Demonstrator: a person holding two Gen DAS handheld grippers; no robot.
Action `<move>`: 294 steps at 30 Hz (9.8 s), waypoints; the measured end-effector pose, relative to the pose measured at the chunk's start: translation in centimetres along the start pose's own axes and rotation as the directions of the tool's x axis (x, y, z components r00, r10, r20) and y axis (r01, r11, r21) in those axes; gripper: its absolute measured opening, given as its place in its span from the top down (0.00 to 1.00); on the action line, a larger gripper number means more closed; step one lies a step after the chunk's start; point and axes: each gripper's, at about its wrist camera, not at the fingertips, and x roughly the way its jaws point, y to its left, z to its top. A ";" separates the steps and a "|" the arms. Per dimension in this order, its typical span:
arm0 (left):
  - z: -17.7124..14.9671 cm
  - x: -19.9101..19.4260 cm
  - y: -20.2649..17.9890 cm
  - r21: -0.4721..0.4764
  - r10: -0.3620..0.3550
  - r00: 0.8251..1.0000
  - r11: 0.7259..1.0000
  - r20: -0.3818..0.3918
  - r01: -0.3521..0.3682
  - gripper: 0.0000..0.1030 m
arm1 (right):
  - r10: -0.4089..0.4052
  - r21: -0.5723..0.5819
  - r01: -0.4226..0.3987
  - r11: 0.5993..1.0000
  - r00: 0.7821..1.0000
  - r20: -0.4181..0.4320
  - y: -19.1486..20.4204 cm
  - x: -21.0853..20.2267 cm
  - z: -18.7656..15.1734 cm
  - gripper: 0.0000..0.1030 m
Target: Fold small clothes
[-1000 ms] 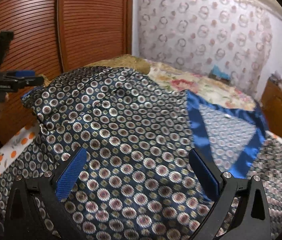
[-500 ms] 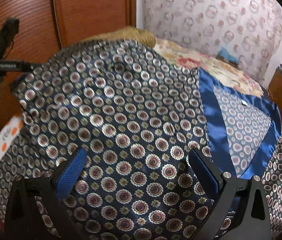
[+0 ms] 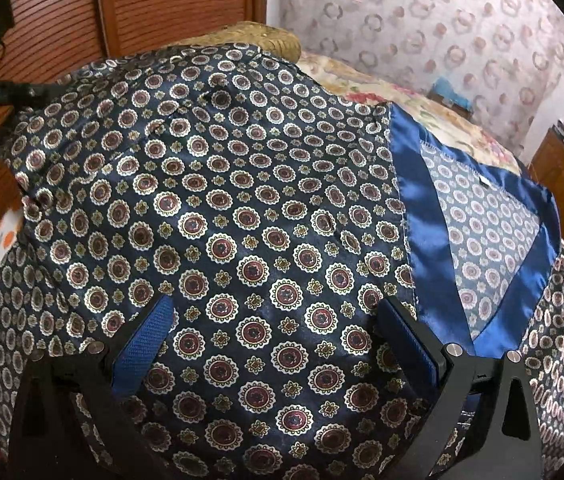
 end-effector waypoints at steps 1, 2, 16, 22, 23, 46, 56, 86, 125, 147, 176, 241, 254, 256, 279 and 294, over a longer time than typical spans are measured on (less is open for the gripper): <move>0.2 -0.5 -0.7 0.012 -0.003 1.000 1.000 0.012 0.003 0.99 | -0.001 0.003 0.001 1.000 1.000 -0.003 -0.1 0.1 0.0 0.00; 0.7 -1.1 -1.5 0.030 -0.009 1.000 1.000 0.025 0.008 0.99 | 0.008 0.008 -0.008 1.000 1.000 -0.007 -0.3 0.1 0.0 0.00; 3.8 -1.6 -17.4 0.305 -0.104 0.991 0.949 0.079 0.075 0.92 | -0.046 0.104 0.039 0.994 0.997 0.066 -6.3 -3.3 -2.0 0.00; 2.7 -0.8 -19.0 0.371 -0.081 0.996 0.927 0.042 0.060 0.57 | -0.061 0.152 0.048 0.987 0.994 0.087 -8.7 -4.7 -3.1 0.00; 2.5 -0.7 -18.7 0.375 -0.066 0.997 0.926 0.035 0.048 0.56 | -0.062 0.157 0.047 0.987 0.994 0.089 -9.0 -4.7 -3.2 0.00; -5.6 6.3 -18.9 0.290 -0.040 0.996 0.955 -0.078 0.061 0.42 | -0.147 0.200 0.116 0.973 0.978 0.147 -15.9 -12.0 -9.9 0.13; -6.3 8.1 -19.9 0.315 -0.005 0.997 0.949 -0.077 0.029 0.42 | -0.278 0.358 0.229 0.905 0.957 0.090 -25.8 -16.6 -15.9 0.31; -6.1 9.5 -20.6 0.285 0.043 0.995 0.958 -0.088 -0.016 0.02 | -0.188 0.531 0.145 0.835 0.982 0.028 -32.4 -16.1 -21.1 0.99; -6.8 -1.4 -26.2 0.280 -0.189 0.965 0.951 0.182 0.133 0.02 | -0.233 0.350 0.178 0.920 0.965 0.122 -25.2 -17.3 -16.5 0.57; -8.0 -1.8 -25.5 0.268 -0.205 0.963 0.951 0.174 0.154 0.02 | -0.154 0.316 0.098 0.944 0.975 0.159 -24.0 -15.9 -13.7 1.00; -0.2 2.9 -15.8 0.227 0.040 0.988 0.971 0.149 -0.073 0.05 | -0.196 0.228 0.182 0.956 0.980 0.039 -26.7 -8.2 -10.8 0.59; 7.6 8.8 -12.0 0.192 0.017 0.997 0.981 0.074 -0.031 1.00 | -0.120 0.173 0.116 0.978 0.993 0.012 -30.0 -5.5 -6.5 0.99; 6.6 4.2 -13.5 0.210 -0.034 0.986 0.978 0.163 -0.001 1.00 | -0.209 0.268 0.169 0.949 0.970 0.126 -30.7 -10.1 -6.8 1.00; 5.8 3.0 -14.1 0.221 -0.049 0.984 0.975 0.173 0.010 1.00 | -0.200 0.261 0.156 0.953 0.967 0.155 -30.0 -11.1 -6.7 1.00; -9.1 -9.5 -11.7 0.163 -0.090 0.959 0.986 0.268 0.047 1.00 | -0.139 0.256 0.056 0.965 0.938 0.318 -18.7 -24.2 -17.5 1.00; -16.4 -13.9 -10.1 0.130 -0.009 0.977 0.991 0.212 -0.020 1.00 | -0.103 0.224 0.061 0.973 0.978 0.184 -13.7 -28.6 -25.2 1.00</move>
